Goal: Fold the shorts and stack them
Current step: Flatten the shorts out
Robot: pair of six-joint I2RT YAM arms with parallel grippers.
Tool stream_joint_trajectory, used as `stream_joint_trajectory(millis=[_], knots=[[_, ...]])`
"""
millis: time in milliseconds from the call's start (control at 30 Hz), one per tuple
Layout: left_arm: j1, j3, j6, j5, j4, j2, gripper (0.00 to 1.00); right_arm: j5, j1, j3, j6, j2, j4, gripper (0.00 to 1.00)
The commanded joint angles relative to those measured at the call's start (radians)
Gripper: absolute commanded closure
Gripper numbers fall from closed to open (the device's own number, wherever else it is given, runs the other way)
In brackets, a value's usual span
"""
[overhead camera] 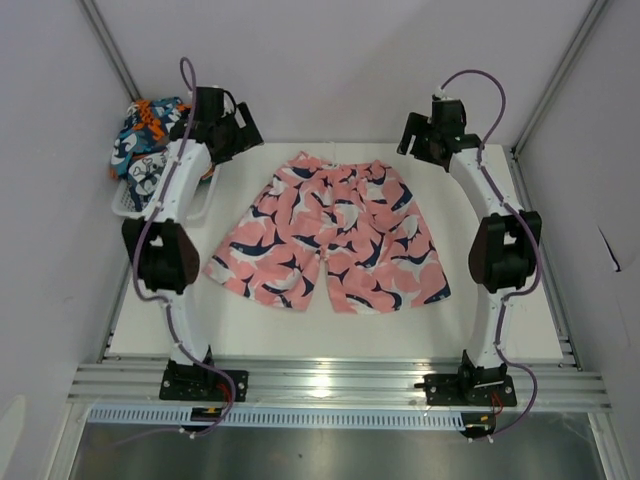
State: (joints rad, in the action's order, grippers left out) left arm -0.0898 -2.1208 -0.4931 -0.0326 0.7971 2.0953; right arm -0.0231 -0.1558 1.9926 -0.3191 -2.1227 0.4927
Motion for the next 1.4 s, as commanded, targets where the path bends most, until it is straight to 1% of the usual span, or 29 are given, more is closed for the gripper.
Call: stream_joint_trajectory(millis=[0,33,67,133,167,200,233,267,300,333,367,400,433,467,533,633,733,833,900,933,1000,1033,1100,1133,1200,1233,1300,1333,1367], knots=[[-0.048,0.234,0.025,-0.020,-0.114,-0.268,0.01,-0.027,-0.040,-0.075,0.006,0.191,-0.056,0.21],[-0.068,0.290,0.031,-0.020,-0.142,-0.314,0.01,-0.029,-0.054,-0.124,0.017,0.208,-0.043,0.24],[-0.079,0.345,0.030,-0.010,-0.169,-0.405,0.01,-0.005,-0.062,-0.149,0.023,0.222,-0.027,0.25],[-0.119,0.567,0.024,-0.012,-0.258,-0.496,0.01,0.015,-0.076,-0.230,0.049,0.259,-0.003,0.25],[-0.132,0.663,0.018,-0.012,-0.277,-0.539,0.01,0.067,-0.082,-0.260,0.052,0.265,0.006,0.24],[-0.168,0.709,0.008,-0.009,-0.297,-0.625,0.01,0.083,-0.082,-0.293,0.054,0.277,0.012,0.23],[-0.192,0.754,0.005,-0.010,-0.344,-0.665,0.01,0.090,-0.080,-0.328,0.054,0.280,0.010,0.23],[-0.218,0.866,0.001,-0.007,-0.363,-0.705,0.01,0.107,-0.079,-0.394,0.049,0.283,0.012,0.24],[-0.253,0.899,-0.005,0.026,-0.381,-0.777,0.01,0.120,-0.079,-0.428,0.035,0.283,0.012,0.24],[-0.333,0.926,-0.007,0.061,-0.406,-0.805,0.01,0.127,-0.079,-0.463,0.031,0.294,0.007,0.25],[-0.375,0.990,-0.006,0.080,-0.418,-0.833,0.01,0.144,-0.077,-0.501,0.026,0.302,-0.005,0.25],[-0.419,1.007,-0.007,0.129,-0.426,-0.875,0.01,0.149,-0.076,-0.576,0.019,0.309,-0.034,0.27],[-0.506,1.024,-0.025,0.154,-0.427,-0.891,0.01,0.150,-0.073,-0.612,0.008,0.329,-0.048,0.29],[-0.543,1.064,-0.030,0.164,-0.447,-0.903,0.01,0.153,-0.070,-0.668,0.002,0.336,-0.058,0.31],[-0.638,1.094,-0.054,0.212,-0.441,-0.931,0.01,0.166,-0.064,-0.704,-0.011,0.342,-0.060,0.31],[-0.720,1.153,-0.074,0.247,-0.463,-0.958,0.01,0.204,-0.070,-0.762,-0.054,0.346,-0.029,0.30],[-0.743,1.197,-0.081,0.252,-0.492,-0.927,0.01,0.276,-0.087,-0.854,-0.107,0.382,-0.028,0.30],[-0.742,1.196,-0.081,0.263,-0.467,-0.865,0.01,0.288,-0.094,-0.925,-0.141,0.391,-0.034,0.34],[-0.725,1.199,-0.078,0.229,-0.484,-0.824,0.01,0.270,-0.100,-0.948,-0.144,0.382,-0.040,0.44],[-0.719,1.199,-0.081,0.218,-0.490,-0.819,0.01,0.253,-0.116,-0.969,-0.143,0.382,-0.042,0.52],[-0.702,1.208,-0.081,0.203,-0.502,-0.833,0.01,0.242,-0.142,-0.992,-0.147,0.389,-0.045,0.65],[-0.696,1.219,-0.081,0.203,-0.501,-0.842,0.01,0.244,-0.160,-1.005,-0.152,0.397,-0.046,0.79],[-0.682,1.220,-0.075,0.212,-0.490,-0.885,0.01,0.238,-0.235,-1.048,-0.172,0.435,-0.043,0.94],[-0.677,1.220,-0.071,0.218,-0.469,-0.900,0.01,0.238,-0.305,-1.087,-0.182,0.454,-0.046,1.00],[-0.668,1.216,-0.064,0.238,-0.437,-0.946,0.01,0.239,-0.391,-1.127,-0.239,0.524,-0.042,1.00],[-0.665,1.208,-0.059,0.241,-0.408,-0.961,0.01,0.239,-0.497,-1.162,-0.264,0.553,-0.020,1.00],[-0.657,1.204,-0.048,0.252,-0.375,-1.007,0.01,0.252,-0.621,-1.184,-0.363,0.665,0.009,0.99],[-0.656,1.202,-0.045,0.257,-0.346,-1.023,0.01,0.247,-0.683,-1.189,-0.391,0.703,0.029,0.93],[-0.654,1.199,-0.038,0.258,-0.335,-1.037,0.01,0.239,-0.779,-1.177,-0.409,0.740,0.041,0.79]])
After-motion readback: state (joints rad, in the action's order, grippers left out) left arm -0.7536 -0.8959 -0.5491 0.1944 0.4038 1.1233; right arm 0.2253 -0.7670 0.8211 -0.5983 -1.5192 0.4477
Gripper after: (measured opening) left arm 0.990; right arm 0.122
